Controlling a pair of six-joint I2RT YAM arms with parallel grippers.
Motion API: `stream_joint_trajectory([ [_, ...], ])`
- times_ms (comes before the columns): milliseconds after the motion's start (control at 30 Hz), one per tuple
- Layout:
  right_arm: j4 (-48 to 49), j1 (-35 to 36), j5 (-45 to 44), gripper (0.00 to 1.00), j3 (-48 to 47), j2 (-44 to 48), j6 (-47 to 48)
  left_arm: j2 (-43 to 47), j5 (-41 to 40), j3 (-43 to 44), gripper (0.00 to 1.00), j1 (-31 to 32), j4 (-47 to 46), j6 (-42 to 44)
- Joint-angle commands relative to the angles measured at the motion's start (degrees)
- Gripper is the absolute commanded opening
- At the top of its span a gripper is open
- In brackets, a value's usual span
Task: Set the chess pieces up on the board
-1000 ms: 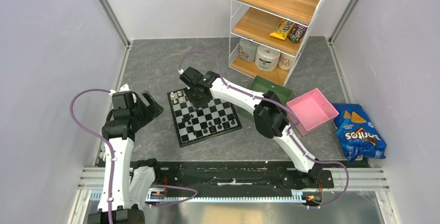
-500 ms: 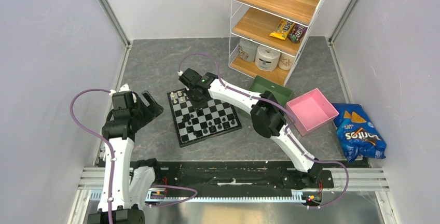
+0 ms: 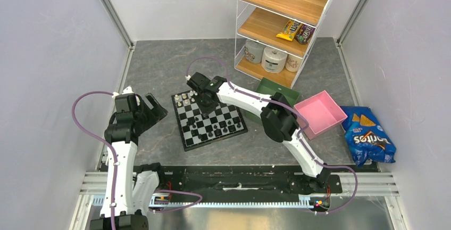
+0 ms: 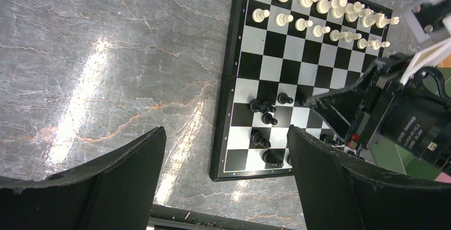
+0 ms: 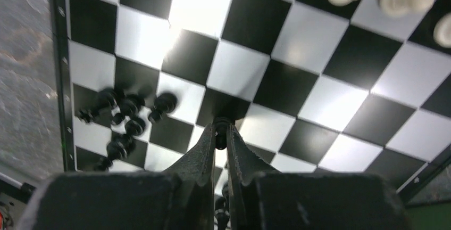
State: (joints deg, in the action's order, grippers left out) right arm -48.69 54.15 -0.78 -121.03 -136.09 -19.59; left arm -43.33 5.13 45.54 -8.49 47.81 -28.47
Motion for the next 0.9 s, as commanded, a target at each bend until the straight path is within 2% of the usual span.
stream_joint_trajectory([
  [0,1.69,0.42,0.61,0.12,6.68,7.67,-0.53,0.18,1.11,-0.28,0.91,0.06,-2.02,-0.88],
  [200,3.6,1.3,2.44,0.12,12.94,11.1,-1.42,0.23,1.03,-0.3,0.91,0.07,-2.03,-0.88],
  [867,4.13,3.72,2.62,0.12,16.35,12.52,-2.5,0.25,1.12,-0.26,0.91,0.08,-2.04,-0.83],
])
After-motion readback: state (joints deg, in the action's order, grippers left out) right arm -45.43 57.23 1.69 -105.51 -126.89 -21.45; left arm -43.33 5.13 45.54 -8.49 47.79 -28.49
